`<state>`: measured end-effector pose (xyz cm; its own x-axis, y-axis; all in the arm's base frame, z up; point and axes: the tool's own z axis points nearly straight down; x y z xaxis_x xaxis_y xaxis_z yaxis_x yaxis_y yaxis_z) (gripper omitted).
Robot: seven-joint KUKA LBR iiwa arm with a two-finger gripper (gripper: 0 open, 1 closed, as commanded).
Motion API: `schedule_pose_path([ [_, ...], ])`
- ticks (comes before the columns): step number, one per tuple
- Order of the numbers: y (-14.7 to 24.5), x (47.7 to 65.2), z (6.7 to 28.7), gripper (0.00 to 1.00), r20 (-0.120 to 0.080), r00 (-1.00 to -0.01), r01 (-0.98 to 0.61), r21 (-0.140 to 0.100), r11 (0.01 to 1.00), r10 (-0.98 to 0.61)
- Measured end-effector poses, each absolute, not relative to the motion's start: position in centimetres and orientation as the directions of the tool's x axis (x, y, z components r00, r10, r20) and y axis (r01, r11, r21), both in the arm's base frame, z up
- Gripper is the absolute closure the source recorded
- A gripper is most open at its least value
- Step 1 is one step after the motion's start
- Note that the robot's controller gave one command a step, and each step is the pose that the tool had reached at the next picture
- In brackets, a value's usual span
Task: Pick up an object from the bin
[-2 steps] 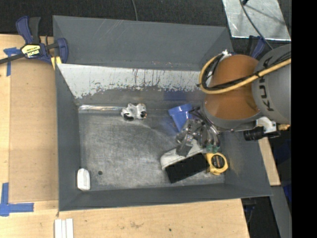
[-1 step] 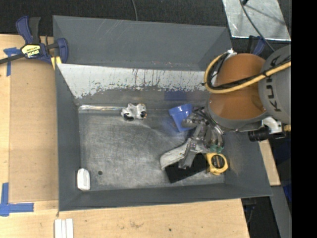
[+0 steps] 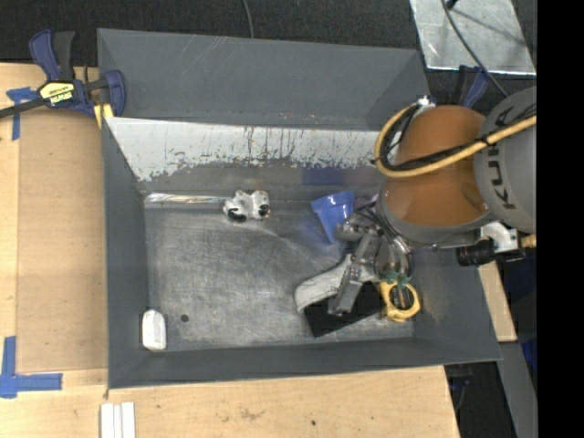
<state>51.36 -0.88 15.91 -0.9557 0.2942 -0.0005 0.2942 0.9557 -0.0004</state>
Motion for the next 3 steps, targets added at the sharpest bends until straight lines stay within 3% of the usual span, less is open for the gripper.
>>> schedule_pose_path([
  [1,0.5,53.4,8.0,1.0,0.035,-0.999,-0.035,0.002,0.999,-0.035],
  [2,0.5,53.4,8.0,1.0,0.035,-0.999,-0.035,0.002,0.999,-0.035],
  [3,0.4,52.8,10.3,1.0,-0.001,-1.0,-0.028,0.004,1.0,-0.028],
])
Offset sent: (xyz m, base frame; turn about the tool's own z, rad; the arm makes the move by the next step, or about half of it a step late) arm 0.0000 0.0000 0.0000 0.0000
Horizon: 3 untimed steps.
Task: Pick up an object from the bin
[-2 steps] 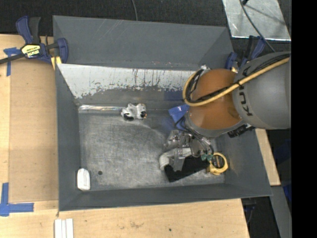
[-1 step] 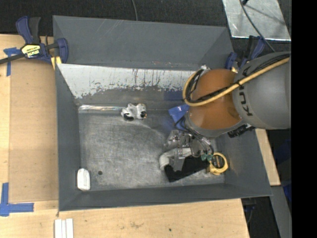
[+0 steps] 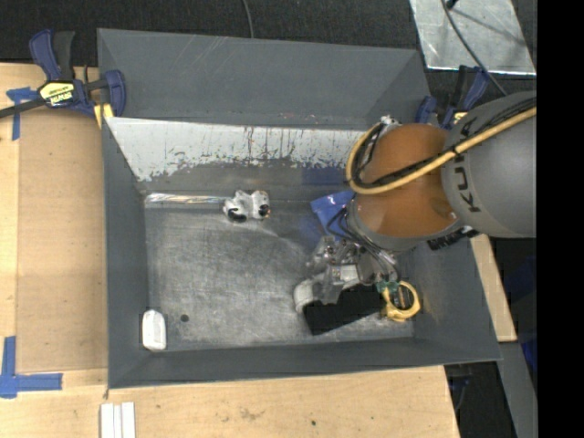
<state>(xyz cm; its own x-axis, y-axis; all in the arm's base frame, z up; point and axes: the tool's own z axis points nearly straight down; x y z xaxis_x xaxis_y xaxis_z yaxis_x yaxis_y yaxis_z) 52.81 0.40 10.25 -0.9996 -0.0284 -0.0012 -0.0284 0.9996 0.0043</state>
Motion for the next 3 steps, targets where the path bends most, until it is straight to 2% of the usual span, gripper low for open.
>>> schedule_pose_path([
  [1,0.1,53.9,12.2,0.0,-0.003,-1.0,0.005,0.0,1.0,0.005],
  [2,0.0,53.8,12.2,0.0,-0.003,-1.0,0.005,0.0,1.0,0.005],
  [3,-2.4,52.6,7.5,1.0,-0.013,-0.906,-0.422,-0.001,0.907,-0.422],
])
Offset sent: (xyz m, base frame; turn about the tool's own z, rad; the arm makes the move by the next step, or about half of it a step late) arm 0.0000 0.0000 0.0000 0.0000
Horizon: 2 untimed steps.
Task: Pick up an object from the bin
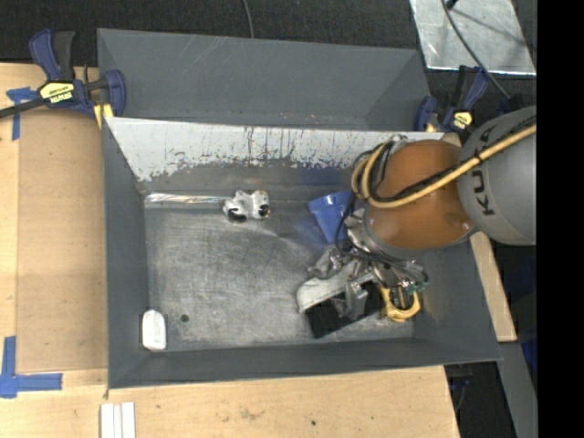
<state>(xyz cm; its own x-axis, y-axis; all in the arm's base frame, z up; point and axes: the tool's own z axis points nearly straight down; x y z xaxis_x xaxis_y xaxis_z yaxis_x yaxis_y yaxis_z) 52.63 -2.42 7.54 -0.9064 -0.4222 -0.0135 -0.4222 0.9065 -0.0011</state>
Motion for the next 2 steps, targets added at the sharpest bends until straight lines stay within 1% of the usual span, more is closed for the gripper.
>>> schedule_pose_path([
  [1,-2.4,52.6,7.5,1.0,-0.013,-0.907,-0.422,-0.001,0.907,-0.422],
  [2,-2.0,52.1,27.5,1.0,-0.007,-0.911,-0.413,-0.004,0.911,-0.413],
])
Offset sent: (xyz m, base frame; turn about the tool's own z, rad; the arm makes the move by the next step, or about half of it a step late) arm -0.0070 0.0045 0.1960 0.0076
